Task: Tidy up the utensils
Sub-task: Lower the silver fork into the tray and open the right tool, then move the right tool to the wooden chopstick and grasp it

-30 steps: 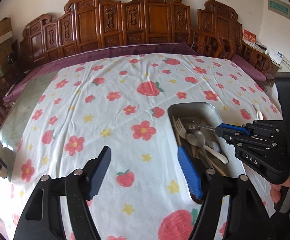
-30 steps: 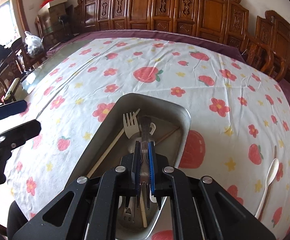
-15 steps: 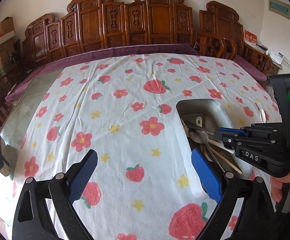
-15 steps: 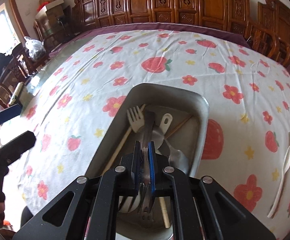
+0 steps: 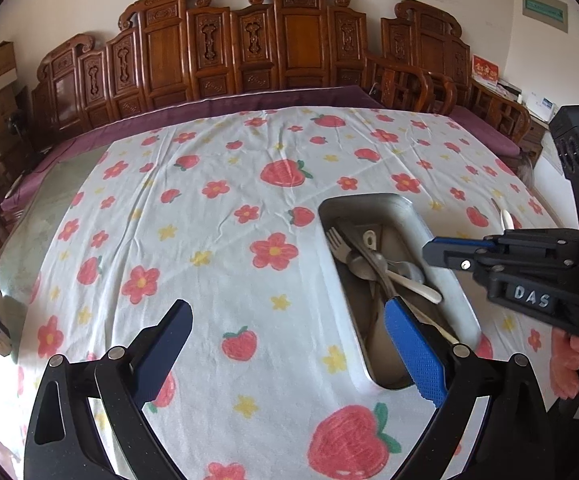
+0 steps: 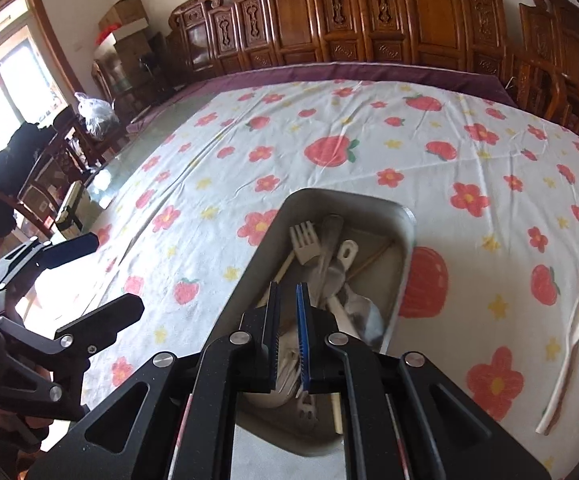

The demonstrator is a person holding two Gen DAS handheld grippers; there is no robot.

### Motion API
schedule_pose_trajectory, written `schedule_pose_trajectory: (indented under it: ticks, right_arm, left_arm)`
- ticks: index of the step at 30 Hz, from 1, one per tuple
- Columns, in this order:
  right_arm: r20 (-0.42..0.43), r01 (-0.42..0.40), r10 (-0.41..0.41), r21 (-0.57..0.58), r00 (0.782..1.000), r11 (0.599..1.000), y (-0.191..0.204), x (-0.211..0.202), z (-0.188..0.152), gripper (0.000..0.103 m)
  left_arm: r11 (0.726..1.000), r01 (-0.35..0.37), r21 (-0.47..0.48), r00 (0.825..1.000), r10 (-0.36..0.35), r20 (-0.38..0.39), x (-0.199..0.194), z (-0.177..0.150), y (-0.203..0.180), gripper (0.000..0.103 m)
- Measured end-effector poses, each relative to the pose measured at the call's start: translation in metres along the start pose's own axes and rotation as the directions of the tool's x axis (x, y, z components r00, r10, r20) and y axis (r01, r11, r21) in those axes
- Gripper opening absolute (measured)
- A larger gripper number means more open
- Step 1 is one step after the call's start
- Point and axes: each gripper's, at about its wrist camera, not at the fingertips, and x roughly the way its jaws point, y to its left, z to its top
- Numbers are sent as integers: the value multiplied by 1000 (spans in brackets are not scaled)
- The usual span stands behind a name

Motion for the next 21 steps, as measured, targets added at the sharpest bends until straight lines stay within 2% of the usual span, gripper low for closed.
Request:
schedule_pose_trajectory:
  ticks: [5,13,16,21]
  right_arm:
    - [71,87,-86,-15,994,996,-37,-42,-14,10]
    - [125,195,-196,23,973,981,-119,-91,-56,10]
    - [116,241,-243,31,963,970,-149,-99,-73,27]
    - [73,283,-288,70,955,957,-198,-97,-97,28]
  left_arm:
    - [999,29,16,1000,-29,9,-4,2,-21,93]
    - [994,81,79,997,-82,9,0,4,-76,93]
    - [988,114,102,993,-115,0,2,5,-99,93]
    - [980,159,123,987,-159,-6,9,8,-133,93]
